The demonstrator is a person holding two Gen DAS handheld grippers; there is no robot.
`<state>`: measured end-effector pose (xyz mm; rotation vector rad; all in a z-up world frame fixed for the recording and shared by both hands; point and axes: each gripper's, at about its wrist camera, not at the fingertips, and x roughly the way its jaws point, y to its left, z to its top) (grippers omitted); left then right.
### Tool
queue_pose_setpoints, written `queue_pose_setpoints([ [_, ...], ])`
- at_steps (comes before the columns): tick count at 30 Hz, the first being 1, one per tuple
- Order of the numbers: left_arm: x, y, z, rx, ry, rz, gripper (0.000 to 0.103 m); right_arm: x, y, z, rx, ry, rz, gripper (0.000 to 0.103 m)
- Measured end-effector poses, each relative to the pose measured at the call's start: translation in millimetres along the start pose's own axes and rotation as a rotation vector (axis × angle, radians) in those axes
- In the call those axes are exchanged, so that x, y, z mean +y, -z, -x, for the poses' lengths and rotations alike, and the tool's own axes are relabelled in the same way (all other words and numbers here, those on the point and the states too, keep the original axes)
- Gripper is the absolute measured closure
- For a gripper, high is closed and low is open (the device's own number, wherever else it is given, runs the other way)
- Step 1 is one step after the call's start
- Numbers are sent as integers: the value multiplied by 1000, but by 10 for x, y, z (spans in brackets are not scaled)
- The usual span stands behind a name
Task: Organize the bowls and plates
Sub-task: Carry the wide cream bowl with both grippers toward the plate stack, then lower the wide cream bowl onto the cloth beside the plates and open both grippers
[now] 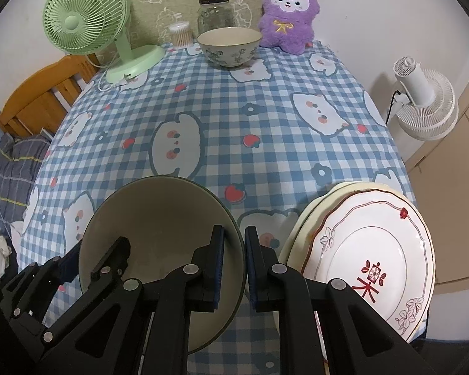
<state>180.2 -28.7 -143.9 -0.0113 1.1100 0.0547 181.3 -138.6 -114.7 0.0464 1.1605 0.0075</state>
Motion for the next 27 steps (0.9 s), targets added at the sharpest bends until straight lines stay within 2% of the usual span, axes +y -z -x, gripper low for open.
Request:
queue_pose_setpoints([
  [1, -7, -3, 4, 0, -4, -5, 71, 10, 1, 14, -7, 4, 12, 84],
  [3, -5, 10, 24, -6, -6, -9, 68, 12, -1, 47, -18, 8, 20, 70],
  [4, -3, 6, 38, -11, -8, -8, 64, -1, -5, 79, -28, 1, 15, 53],
  [5, -4, -1, 59, -17, -5, -9, 61, -10, -8, 114, -41, -8, 6, 42],
  [11, -8, -59, 234, -55, -4, -13, 41, -27, -66, 299, -90, -23, -1, 37],
  [15, -7, -110, 356, -78, -15, -11, 37, -31, -117, 424, -107, -42, -7, 33],
  [20, -2, -163, 527, -104, -25, 5, 27, -57, -159, 606, -142, -61, -17, 31],
  [27, -21, -252, 821, -166, -39, 4, 26, -89, -255, 922, -205, -78, -9, 27],
])
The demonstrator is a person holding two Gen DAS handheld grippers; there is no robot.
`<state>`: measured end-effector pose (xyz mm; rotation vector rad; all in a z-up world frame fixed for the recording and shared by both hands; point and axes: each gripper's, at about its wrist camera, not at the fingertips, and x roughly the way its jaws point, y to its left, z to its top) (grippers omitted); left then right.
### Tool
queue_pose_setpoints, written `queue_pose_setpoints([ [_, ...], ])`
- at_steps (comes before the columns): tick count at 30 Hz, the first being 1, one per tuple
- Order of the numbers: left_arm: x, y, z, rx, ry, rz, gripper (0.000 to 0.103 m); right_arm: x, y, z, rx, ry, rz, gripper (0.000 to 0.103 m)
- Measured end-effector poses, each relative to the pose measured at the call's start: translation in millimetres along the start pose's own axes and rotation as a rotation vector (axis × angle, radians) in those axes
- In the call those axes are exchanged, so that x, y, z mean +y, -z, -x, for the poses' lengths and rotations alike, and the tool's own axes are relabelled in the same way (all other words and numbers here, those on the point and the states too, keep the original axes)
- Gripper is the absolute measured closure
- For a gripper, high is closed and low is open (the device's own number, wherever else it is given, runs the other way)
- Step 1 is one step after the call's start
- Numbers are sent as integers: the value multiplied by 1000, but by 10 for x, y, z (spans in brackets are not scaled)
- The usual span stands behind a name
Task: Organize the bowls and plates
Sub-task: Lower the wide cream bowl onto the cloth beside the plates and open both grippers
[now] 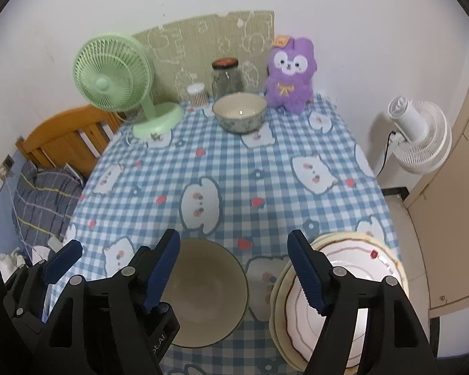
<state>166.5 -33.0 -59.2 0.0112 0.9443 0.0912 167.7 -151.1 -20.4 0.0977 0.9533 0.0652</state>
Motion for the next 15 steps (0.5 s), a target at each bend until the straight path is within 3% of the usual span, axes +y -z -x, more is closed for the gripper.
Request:
queue_pose_setpoints([
  [15, 43, -351, 497, -110, 21, 37, 20, 65, -378, 512, -108, -7, 42, 20],
])
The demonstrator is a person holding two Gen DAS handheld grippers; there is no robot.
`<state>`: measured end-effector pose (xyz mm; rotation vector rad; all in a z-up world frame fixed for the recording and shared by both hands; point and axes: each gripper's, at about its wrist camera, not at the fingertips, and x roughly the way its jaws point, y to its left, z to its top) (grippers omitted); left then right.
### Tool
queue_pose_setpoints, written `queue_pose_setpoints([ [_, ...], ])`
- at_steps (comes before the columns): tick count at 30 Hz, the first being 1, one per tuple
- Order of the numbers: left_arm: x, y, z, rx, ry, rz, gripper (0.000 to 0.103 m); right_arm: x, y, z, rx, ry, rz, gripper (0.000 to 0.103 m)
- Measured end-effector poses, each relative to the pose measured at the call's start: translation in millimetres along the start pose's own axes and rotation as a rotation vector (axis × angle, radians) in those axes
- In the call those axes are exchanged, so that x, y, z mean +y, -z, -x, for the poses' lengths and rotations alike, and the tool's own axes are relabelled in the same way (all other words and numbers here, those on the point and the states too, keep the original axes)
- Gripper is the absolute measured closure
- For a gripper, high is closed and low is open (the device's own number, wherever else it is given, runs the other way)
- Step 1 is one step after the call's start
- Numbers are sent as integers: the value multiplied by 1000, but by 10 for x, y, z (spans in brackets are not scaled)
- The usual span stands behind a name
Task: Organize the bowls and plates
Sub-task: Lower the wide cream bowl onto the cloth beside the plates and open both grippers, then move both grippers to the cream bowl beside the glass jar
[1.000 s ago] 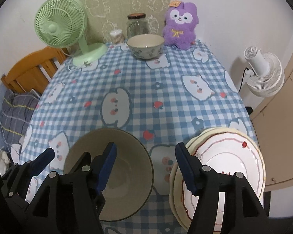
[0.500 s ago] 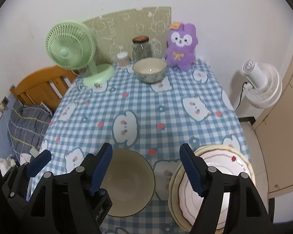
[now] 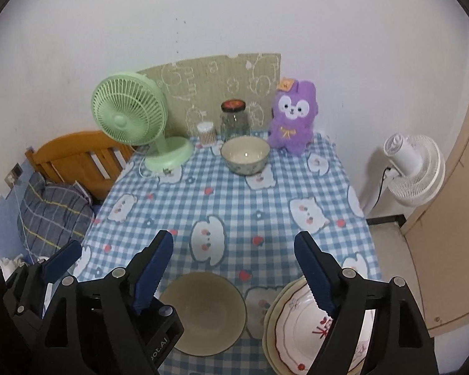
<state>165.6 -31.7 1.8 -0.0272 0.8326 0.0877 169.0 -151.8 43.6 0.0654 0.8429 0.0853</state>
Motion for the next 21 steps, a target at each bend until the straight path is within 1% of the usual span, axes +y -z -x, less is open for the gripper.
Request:
queue_pose_setpoints([
  [5, -33, -140, 90, -34, 0, -4, 18, -25, -170, 91, -31, 19, 7, 13],
  [9, -74, -271, 131, -58, 1, -10, 18, -79, -298, 112, -50, 22, -1, 12],
  [15, -153, -505, 89, -74, 11, -17, 18, -135, -521, 70, -64, 35, -1, 12],
  [21, -245, -715, 3, -73, 27, -23, 18, -205, -747, -6, -80, 56, -12, 12],
])
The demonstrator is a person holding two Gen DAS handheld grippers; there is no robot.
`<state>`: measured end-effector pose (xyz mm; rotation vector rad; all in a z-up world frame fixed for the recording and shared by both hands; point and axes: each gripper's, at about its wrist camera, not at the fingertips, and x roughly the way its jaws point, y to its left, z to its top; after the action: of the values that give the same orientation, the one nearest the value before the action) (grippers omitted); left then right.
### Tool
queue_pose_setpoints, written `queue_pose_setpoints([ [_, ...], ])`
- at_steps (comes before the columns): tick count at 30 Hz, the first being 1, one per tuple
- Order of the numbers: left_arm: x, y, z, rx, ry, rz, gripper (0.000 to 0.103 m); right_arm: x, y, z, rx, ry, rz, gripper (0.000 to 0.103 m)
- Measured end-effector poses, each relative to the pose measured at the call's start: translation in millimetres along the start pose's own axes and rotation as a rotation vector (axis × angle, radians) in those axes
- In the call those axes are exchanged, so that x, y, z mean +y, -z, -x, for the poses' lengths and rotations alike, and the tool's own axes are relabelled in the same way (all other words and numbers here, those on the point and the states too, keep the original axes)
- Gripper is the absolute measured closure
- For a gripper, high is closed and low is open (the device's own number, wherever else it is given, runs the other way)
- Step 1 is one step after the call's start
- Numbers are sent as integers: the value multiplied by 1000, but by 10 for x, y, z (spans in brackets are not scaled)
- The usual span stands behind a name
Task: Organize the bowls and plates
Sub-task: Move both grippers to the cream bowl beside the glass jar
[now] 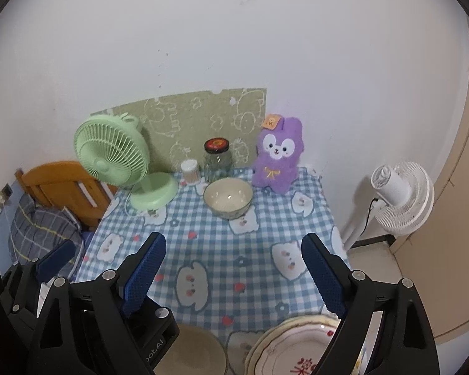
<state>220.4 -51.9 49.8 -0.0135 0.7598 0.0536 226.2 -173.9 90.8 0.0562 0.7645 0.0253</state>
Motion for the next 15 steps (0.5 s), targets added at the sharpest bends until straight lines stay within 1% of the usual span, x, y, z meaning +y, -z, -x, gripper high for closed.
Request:
queue_pose_setpoints([
  [4, -25, -148, -83, -13, 0, -19, 18, 7, -146, -103, -10, 25, -11, 12],
  [8, -15, -284, -218, -15, 17, -35, 18, 46, -263, -222, -35, 56, -20, 12],
  [15, -4, -493, -480, -24, 28, -64, 18, 52, -413, -491, -35, 90, -56, 12],
])
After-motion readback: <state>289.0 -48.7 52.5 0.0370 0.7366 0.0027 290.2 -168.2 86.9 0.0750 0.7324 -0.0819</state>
